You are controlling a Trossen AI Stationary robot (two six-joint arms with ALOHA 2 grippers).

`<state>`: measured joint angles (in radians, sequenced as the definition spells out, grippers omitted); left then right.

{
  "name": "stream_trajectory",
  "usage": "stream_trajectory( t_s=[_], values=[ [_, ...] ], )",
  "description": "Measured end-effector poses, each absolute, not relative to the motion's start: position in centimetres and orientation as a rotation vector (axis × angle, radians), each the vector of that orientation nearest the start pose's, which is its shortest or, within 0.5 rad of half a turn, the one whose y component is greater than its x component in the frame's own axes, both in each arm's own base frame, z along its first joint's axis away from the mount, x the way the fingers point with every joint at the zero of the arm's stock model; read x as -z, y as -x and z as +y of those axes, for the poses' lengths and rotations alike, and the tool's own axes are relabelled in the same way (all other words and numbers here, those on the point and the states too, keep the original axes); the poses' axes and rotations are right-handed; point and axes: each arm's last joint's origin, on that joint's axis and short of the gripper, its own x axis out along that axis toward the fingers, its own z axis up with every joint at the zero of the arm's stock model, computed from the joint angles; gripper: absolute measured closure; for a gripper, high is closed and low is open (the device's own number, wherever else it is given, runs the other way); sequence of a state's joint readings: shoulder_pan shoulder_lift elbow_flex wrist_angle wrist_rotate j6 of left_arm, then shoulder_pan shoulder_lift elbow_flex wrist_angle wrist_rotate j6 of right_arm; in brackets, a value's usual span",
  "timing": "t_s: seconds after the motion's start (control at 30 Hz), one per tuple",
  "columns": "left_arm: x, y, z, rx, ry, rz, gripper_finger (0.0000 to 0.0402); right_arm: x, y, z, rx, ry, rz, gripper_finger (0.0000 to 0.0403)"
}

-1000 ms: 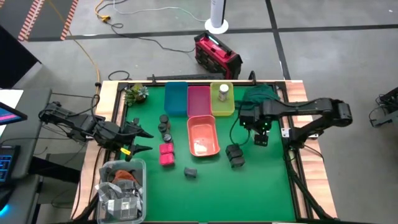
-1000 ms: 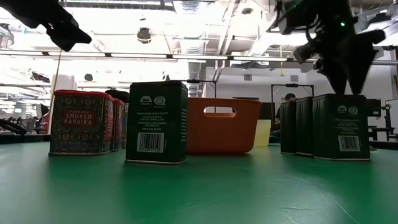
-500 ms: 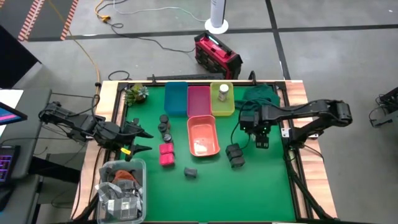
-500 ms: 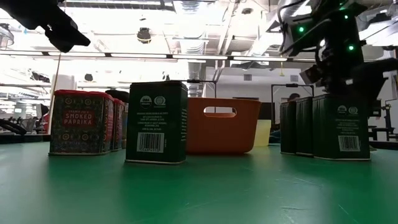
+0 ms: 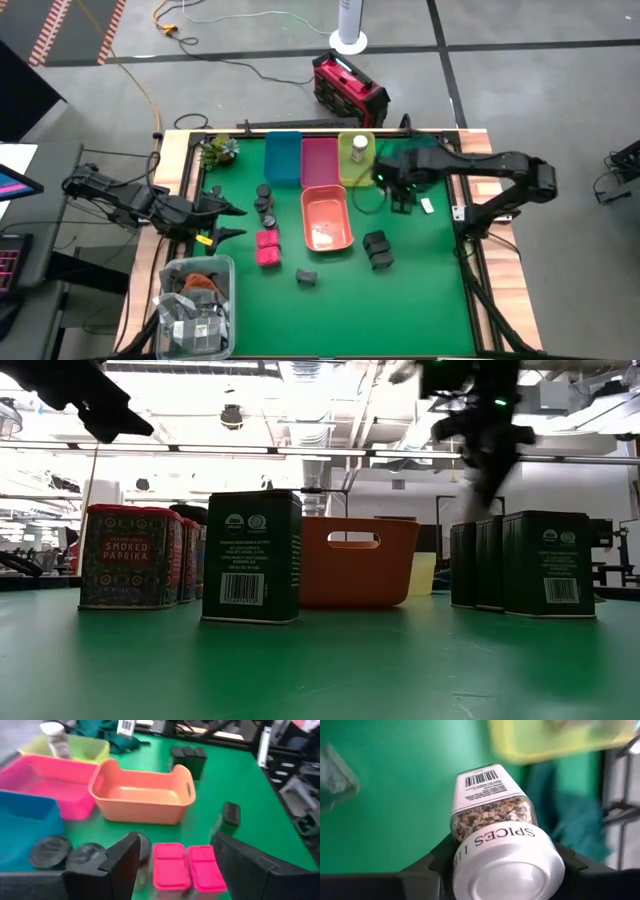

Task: Sort spices by type
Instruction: Put the white seasoning bottle into the yellow bin

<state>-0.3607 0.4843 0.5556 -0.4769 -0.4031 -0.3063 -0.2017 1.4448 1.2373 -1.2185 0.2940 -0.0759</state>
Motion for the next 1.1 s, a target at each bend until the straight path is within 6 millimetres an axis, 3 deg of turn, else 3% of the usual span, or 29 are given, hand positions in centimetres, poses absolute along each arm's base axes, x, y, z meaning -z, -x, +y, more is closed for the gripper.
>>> stream_trajectory(
  t_s=[0.13,0.23,0.37,0.6,0.87,1.1],
  values=[
    [-27.0,-11.1,-2.9,-0.116,0.135,0.33,0.0162,-29.8,-27.9,-7.6,0.363,0.186,1.423,0.0171],
    [-27.2,-11.2,-2.9,-0.112,0.119,0.308,0.0162,-29.9,-30.2,-9.5,0.366,0.22,1.436,0.0169],
    [-26.5,-11.5,-3.0,-0.117,0.104,0.28,0.0162,-28.4,-32.4,-12.5,0.366,0.221,1.501,0.0169],
    [-24.6,-11.5,-3.6,-0.129,0.051,0.307,0.0162,-25.0,-32.8,-17.1,0.391,0.112,1.6,0.0169],
    [-24.5,-11.3,-4.2,-0.08,0.06,0.312,0.0162,-23.3,-33.5,-17.2,0.342,0.013,1.62,0.0147],
    [-24.2,-11.2,-4.2,-0.057,0.099,0.353,0.0162,-23.8,-33.6,-16.9,0.364,0.013,1.592,0.0128]
  ],
)
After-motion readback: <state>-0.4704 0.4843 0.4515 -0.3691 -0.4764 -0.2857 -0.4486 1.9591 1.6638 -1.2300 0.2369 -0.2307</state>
